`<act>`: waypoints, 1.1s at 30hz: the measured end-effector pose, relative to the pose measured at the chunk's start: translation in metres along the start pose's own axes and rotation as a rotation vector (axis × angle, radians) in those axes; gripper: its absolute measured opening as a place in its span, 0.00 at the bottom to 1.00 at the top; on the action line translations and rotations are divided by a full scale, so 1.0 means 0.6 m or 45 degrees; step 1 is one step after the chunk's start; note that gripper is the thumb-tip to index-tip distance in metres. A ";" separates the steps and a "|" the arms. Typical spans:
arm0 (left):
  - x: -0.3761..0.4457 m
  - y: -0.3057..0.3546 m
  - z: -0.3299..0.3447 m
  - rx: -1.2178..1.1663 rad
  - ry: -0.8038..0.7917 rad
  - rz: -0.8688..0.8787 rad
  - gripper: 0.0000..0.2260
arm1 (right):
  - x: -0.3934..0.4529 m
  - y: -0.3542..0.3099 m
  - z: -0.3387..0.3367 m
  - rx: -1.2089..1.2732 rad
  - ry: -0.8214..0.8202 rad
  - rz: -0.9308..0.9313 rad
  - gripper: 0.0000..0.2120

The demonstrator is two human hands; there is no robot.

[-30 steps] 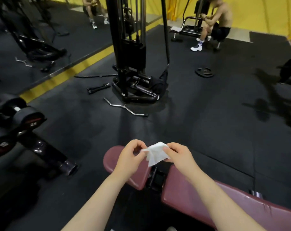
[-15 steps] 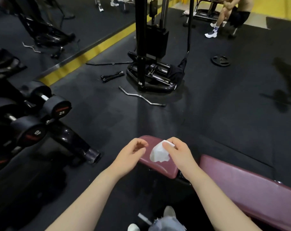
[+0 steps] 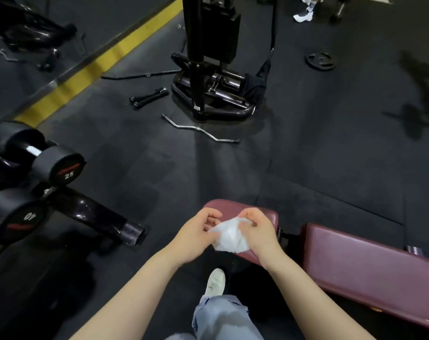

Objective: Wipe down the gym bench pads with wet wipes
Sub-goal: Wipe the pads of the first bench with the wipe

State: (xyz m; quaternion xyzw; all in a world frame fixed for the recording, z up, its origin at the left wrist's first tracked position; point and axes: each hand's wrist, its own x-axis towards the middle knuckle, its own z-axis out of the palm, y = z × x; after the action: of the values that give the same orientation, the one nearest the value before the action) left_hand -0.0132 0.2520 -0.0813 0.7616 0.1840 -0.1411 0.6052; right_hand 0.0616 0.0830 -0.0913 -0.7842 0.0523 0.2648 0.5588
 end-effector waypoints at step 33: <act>0.526 -0.469 -0.080 0.696 -0.344 -0.379 0.22 | 0.536 0.420 -0.027 -0.914 0.886 0.464 0.19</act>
State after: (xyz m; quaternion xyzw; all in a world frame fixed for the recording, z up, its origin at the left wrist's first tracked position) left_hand 0.1409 0.3894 -0.4529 0.8350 0.1667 -0.3715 0.3702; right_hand 0.2470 0.0438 -0.4536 -0.9457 0.2761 0.0832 0.1499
